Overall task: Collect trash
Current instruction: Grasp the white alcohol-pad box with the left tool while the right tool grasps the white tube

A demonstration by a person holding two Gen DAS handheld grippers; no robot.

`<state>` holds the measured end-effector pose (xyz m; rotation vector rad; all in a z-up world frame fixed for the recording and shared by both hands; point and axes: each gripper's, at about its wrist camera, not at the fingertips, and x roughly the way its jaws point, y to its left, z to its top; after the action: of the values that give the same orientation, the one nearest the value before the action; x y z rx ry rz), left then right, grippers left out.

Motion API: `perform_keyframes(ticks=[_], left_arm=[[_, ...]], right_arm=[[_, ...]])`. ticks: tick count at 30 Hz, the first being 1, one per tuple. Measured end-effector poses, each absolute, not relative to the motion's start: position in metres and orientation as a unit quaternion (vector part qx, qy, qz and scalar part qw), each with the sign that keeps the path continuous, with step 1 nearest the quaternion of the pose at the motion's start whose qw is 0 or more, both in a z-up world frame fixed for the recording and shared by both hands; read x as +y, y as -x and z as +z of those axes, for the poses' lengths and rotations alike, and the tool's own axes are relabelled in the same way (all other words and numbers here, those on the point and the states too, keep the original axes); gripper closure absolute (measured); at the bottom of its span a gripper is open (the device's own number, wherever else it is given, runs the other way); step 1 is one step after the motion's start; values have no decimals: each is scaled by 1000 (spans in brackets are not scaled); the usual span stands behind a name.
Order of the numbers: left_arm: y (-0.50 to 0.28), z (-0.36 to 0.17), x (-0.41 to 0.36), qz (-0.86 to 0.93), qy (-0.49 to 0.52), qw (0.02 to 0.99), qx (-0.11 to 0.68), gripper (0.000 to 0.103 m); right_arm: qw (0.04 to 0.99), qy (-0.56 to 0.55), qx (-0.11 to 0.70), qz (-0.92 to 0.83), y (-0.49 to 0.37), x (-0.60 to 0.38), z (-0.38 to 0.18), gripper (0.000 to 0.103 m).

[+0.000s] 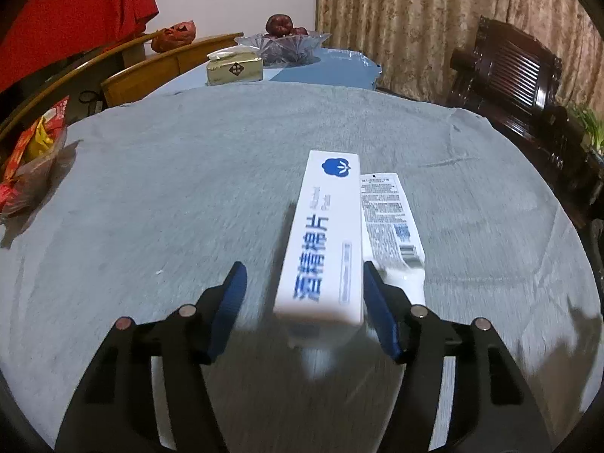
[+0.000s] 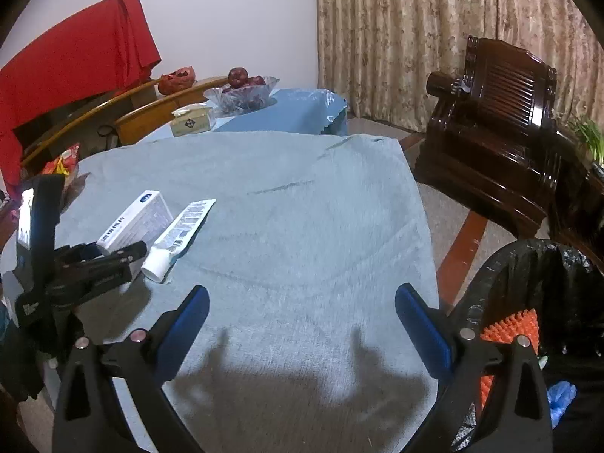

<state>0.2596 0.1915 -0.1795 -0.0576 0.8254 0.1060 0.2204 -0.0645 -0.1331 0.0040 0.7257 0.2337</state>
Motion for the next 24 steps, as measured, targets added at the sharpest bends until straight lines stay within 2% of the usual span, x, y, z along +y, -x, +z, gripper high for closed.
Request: perform_keyframes(ticks=[3,5,7,24], left_arm=[[-267,-183,190,46,30,911,409,55],[-268,-185,190,40,36,909,413,68],[-268,-185,191,37,41,909,413,73],[-219,-172,258,102,47,911,398,73]], right_arm=[[927,0,357,114,-223,-62,-135,6],[927,1,357,116,-224,-61,-134,6],[927,2,356,117,-225,-58,-134,6],[919,19,354,175,-249,33,-141,6]])
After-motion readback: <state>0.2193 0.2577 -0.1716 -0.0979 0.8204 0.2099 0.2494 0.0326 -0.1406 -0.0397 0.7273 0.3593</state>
